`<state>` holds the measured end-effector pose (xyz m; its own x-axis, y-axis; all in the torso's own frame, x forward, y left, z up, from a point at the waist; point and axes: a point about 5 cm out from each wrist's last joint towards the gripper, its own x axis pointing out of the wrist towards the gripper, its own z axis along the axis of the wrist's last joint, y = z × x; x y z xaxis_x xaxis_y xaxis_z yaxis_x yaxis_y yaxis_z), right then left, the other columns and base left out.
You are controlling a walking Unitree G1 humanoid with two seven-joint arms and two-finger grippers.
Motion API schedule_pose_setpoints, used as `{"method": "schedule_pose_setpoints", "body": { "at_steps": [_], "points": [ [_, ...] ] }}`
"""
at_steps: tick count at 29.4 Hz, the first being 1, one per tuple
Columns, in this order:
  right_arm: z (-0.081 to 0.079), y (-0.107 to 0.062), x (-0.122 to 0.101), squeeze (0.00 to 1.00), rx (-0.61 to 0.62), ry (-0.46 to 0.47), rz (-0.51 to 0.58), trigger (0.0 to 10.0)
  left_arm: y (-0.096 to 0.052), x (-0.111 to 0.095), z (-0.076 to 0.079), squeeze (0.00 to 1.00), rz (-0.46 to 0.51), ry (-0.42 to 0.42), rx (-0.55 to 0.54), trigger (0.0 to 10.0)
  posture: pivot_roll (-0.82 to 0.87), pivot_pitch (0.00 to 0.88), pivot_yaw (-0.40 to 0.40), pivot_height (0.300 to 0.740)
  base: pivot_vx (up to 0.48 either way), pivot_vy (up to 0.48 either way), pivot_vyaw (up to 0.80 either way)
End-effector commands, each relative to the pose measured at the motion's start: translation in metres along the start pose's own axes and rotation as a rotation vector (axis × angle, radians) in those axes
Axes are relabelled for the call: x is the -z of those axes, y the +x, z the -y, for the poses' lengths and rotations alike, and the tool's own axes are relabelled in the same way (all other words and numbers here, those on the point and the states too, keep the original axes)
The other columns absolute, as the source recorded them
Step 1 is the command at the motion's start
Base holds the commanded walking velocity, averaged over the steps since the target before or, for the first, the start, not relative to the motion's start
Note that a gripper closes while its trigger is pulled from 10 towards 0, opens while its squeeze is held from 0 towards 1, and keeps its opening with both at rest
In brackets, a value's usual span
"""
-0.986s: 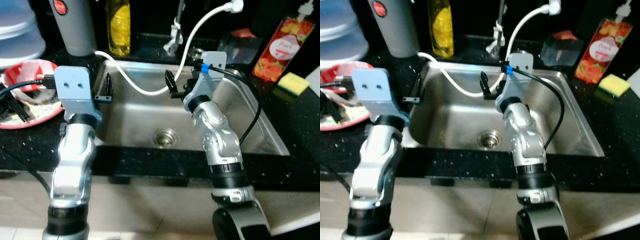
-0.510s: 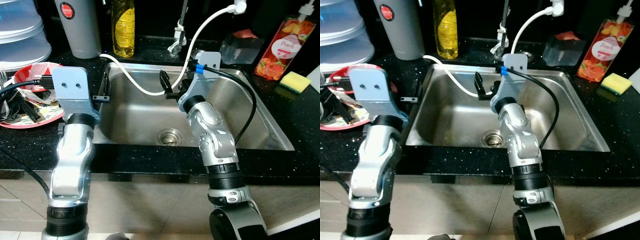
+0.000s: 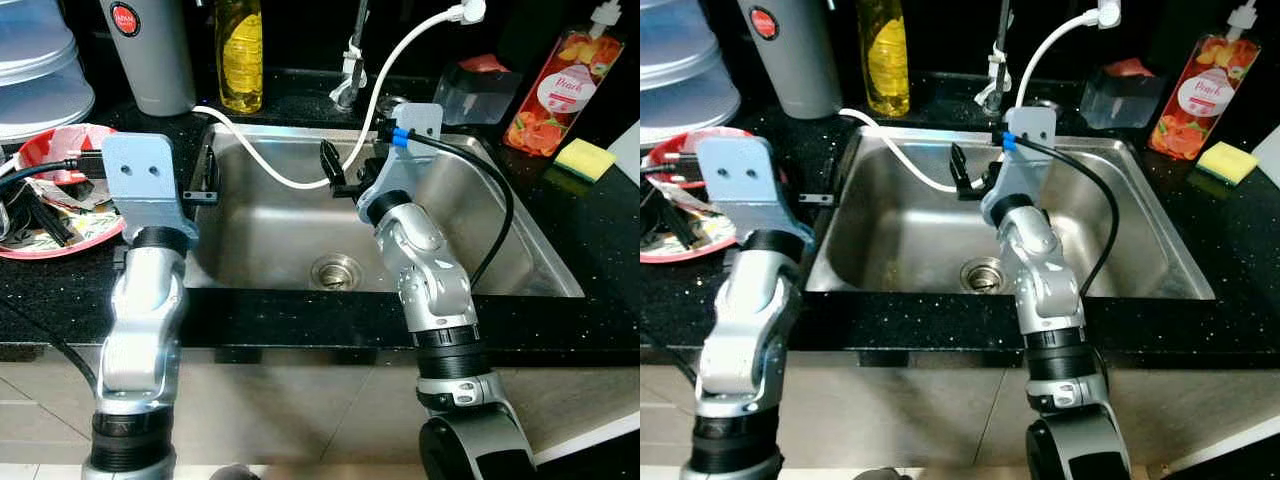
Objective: Kitchen organization
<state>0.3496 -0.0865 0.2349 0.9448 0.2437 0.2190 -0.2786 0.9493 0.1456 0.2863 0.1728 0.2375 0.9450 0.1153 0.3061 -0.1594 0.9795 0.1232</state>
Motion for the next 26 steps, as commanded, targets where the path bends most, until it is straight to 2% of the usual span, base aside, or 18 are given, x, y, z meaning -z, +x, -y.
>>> {"method": "schedule_pose_setpoints", "body": {
  "at_steps": [1, 2, 4, 7, 8, 10, 11, 13, 14, 15, 18, 22, 26],
  "points": [
    [0.002, 0.000, 0.001, 0.00, 0.006, -0.012, -0.008, 10.0, 0.005, 0.004, -0.020, 0.00, -0.067, 0.089, -0.056, 10.0, 0.12, 0.000, -0.044, 0.740, 0.000, 0.000, 0.00],
    [0.002, 0.000, 0.001, 0.00, 0.006, -0.012, -0.008, 10.0, 0.005, 0.004, -0.020, 0.00, -0.067, 0.089, -0.056, 10.0, 0.12, 0.000, -0.044, 0.740, 0.000, 0.000, 0.00],
    [0.005, 0.001, -0.001, 0.00, 0.012, -0.023, -0.005, 10.0, 0.008, 0.003, -0.044, 0.00, -0.138, 0.153, -0.058, 10.0, 0.12, 0.000, -0.042, 0.740, 0.000, 0.000, 0.00],
    [0.009, 0.002, -0.007, 0.00, 0.019, -0.035, 0.011, 10.0, 0.008, 0.006, -0.070, 0.00, -0.255, 0.264, 0.023, 10.0, 0.13, 0.000, -0.037, 0.740, 0.000, 0.000, 0.00],
    [0.009, 0.002, -0.007, 0.00, 0.019, -0.035, 0.011, 10.0, 0.008, 0.006, -0.070, 0.00, -0.255, 0.264, 0.023, 10.0, 0.13, 0.000, -0.037, 0.740, 0.000, 0.000, 0.00],
    [0.014, 0.004, -0.011, 0.00, 0.029, -0.050, 0.027, 10.0, 0.007, 0.007, -0.085, 0.00, -0.311, 0.275, 0.059, 10.0, 0.14, 0.000, -0.031, 0.740, 0.000, 0.000, 0.00],
    [0.014, 0.004, -0.011, 0.00, 0.029, -0.050, 0.027, 10.0, 0.007, 0.007, -0.085, 0.00, -0.311, 0.275, 0.059, 10.0, 0.14, 0.000, -0.031, 0.740, 0.000, 0.000, 0.00],
    [0.021, 0.006, -0.017, 0.00, 0.051, -0.061, 0.047, 10.0, 0.008, 0.004, -0.101, 0.00, -0.341, 0.303, 0.053, 10.0, 0.14, 0.000, -0.019, 0.740, 0.000, 0.000, 0.00],
    [0.021, 0.006, -0.017, 0.00, 0.051, -0.061, 0.047, 10.0, 0.008, 0.004, -0.101, 0.00, -0.341, 0.303, 0.053, 10.0, 0.14, 0.000, -0.019, 0.740, 0.000, 0.000, 0.00],
    [0.029, 0.008, -0.022, 0.00, 0.078, -0.070, 0.063, 10.0, 0.011, -0.002, -0.105, 0.00, -0.374, 0.244, 0.098, 10.0, 0.14, 0.000, -0.010, 0.740, 0.000, 0.000, 0.00],
    [0.032, 0.008, -0.023, 0.00, 0.088, -0.074, 0.066, 10.0, 0.012, -0.003, -0.103, 0.00, -0.408, 0.197, 0.179, 10.0, 0.15, 0.000, -0.008, 0.740, 0.000, 0.000, 0.00],
    [0.029, 0.010, -0.021, 0.00, 0.075, -0.077, 0.057, 10.0, 0.016, -0.004, -0.110, 0.00, -0.438, 0.231, 0.229, 10.0, 0.16, 0.000, -0.006, 0.740, 0.000, 0.000, 0.00],
    [0.018, 0.016, -0.016, 0.00, 0.027, -0.075, 0.025, 10.0, 0.026, -0.005, -0.121, 0.00, -0.476, 0.257, 0.298, 10.0, 0.17, 0.000, -0.004, 0.740, 0.000, 0.000, 0.00]
  ]
}}
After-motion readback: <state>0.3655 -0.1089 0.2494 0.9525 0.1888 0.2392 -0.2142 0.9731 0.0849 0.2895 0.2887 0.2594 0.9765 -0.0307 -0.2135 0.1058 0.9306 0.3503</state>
